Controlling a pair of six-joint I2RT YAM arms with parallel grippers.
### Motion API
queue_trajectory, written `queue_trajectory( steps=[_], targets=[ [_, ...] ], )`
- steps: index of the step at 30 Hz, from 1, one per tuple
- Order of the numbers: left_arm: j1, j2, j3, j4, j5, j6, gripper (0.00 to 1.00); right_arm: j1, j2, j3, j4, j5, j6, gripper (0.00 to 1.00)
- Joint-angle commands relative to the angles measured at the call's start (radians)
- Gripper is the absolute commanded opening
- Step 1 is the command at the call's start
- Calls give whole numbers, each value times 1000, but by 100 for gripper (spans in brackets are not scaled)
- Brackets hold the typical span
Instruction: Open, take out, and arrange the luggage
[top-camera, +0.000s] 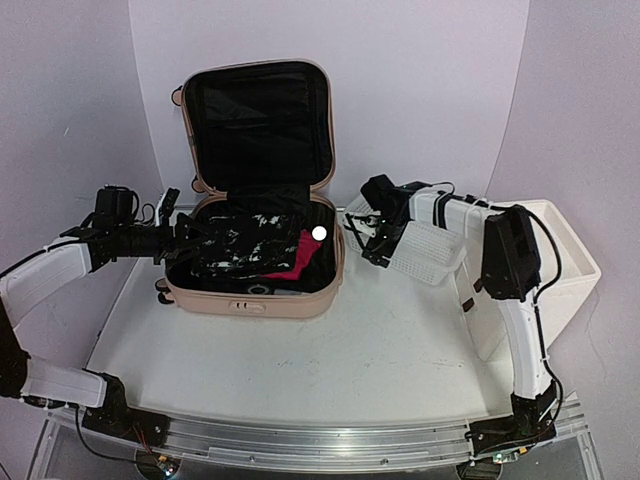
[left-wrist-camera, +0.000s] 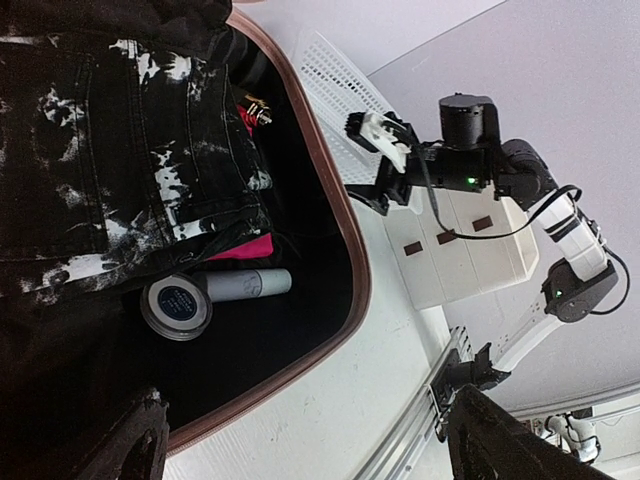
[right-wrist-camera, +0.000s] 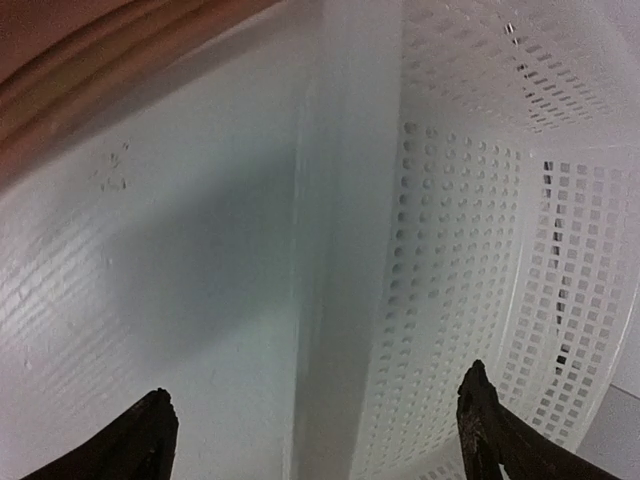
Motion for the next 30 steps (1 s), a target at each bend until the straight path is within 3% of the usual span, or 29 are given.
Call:
queue_trajectory(
  steps=[1, 4, 8, 9, 11, 12, 18, 21, 26, 30],
  targets=[
    [-5, -53, 44, -11, -13, 3, 98, 22, 119, 167, 96, 103, 149, 90],
    [-6, -66, 43, -20, -17, 1, 98, 21, 157, 229, 88, 41, 125, 74],
    [-6, -82, 42, -29, -19, 4, 98, 11, 127, 170, 92, -18, 8, 60],
    [-6, -84, 40, -31, -20, 7, 98, 0, 119, 152, 88, -43, -31, 53],
    [-7, -81, 37, -34, -20, 10, 98, -26, 73, 80, 92, -112, -135, 27],
    [-7, -77, 35, -34, -16, 10, 98, -43, 49, 37, 101, -144, -166, 23],
    [-15, -50, 39, -35, -14, 5, 97, -109, -11, 16, 101, -337, -273, 32],
    [-23, -51, 49, -35, -18, -1, 97, -128, 9, 40, 98, -400, -313, 26],
    [-25, -75, 56, -42, -25, -1, 97, -158, 46, 95, 27, -462, -364, 0],
    [-24, -71, 58, -48, -21, 1, 97, -189, 16, 42, 6, -510, -470, 0]
  ],
)
